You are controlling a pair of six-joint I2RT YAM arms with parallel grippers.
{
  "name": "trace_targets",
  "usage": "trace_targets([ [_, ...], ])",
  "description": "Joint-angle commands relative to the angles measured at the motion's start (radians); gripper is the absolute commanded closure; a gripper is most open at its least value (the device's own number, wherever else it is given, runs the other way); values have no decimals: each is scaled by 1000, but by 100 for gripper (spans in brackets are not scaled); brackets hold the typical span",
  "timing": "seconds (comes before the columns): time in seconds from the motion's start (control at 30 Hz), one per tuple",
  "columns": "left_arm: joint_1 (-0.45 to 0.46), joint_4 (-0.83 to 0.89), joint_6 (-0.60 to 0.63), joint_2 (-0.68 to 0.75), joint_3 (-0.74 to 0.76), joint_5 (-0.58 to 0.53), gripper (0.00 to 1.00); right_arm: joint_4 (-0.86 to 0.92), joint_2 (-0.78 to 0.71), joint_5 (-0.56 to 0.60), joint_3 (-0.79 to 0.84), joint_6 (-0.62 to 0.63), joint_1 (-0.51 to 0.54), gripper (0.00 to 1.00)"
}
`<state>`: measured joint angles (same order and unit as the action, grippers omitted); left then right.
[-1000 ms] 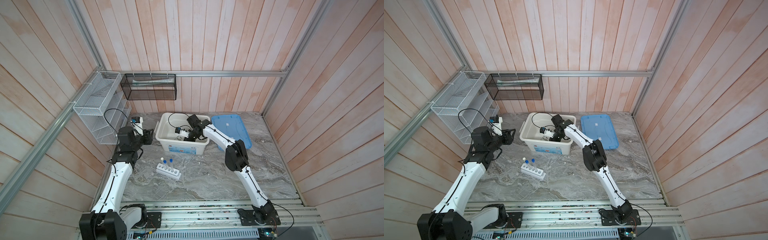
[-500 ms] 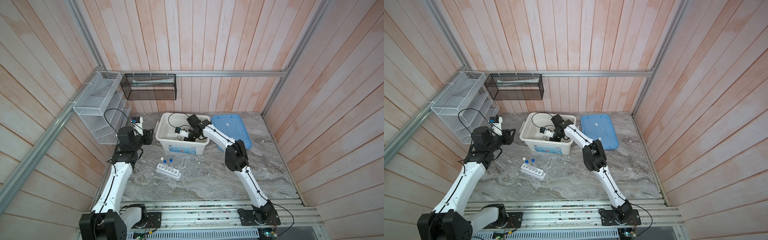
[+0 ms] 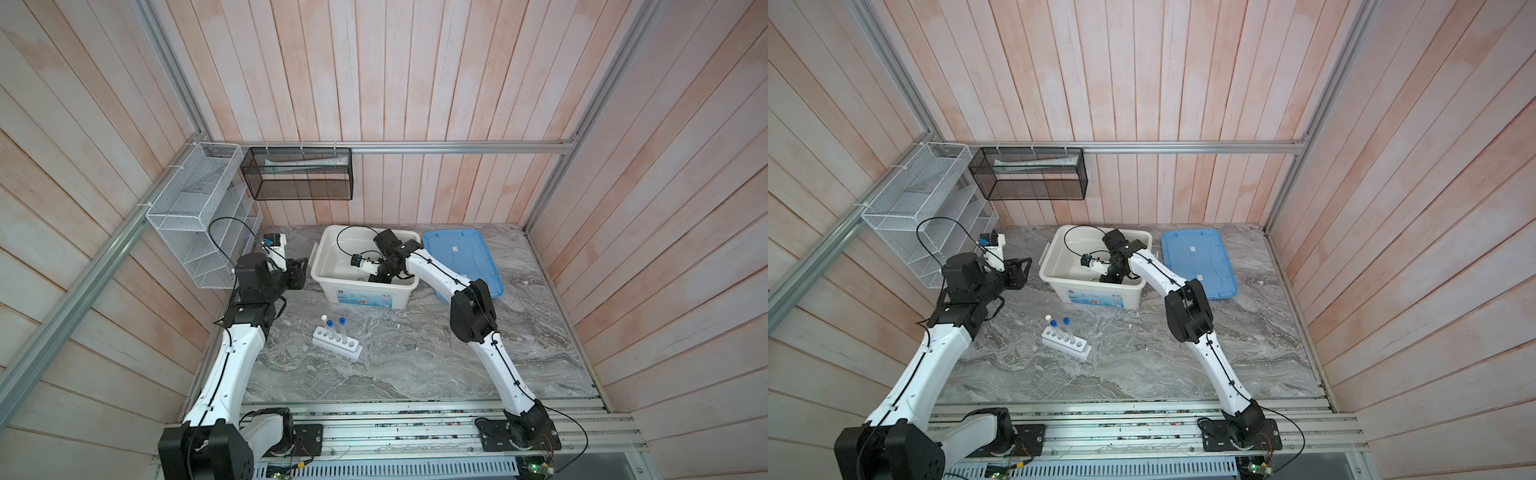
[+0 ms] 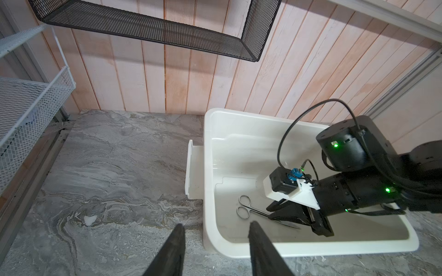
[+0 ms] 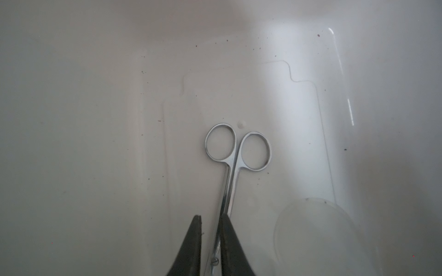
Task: Organize the chemistry lab equipment
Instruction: 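Open the right gripper to release the steel scissors inside the bin, then raise the right gripper out of the bin and move it toward the blue lid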
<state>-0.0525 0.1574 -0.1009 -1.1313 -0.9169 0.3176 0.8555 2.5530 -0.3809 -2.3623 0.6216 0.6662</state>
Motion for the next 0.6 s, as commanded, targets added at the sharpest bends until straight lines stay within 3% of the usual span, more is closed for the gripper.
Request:
trace_targets([
  [0.0,-6,-19,1,-4,4,18,55,-7,13,20,-8,-3,1,81],
  [0.27,-6,-18,-1,3,5,18,55,6,-36,-7,-52,-27,-6,82],
  [0.57,-6,-20,-20,13,4,41,55,6,-199,-16,-23,-63,-16,82],
])
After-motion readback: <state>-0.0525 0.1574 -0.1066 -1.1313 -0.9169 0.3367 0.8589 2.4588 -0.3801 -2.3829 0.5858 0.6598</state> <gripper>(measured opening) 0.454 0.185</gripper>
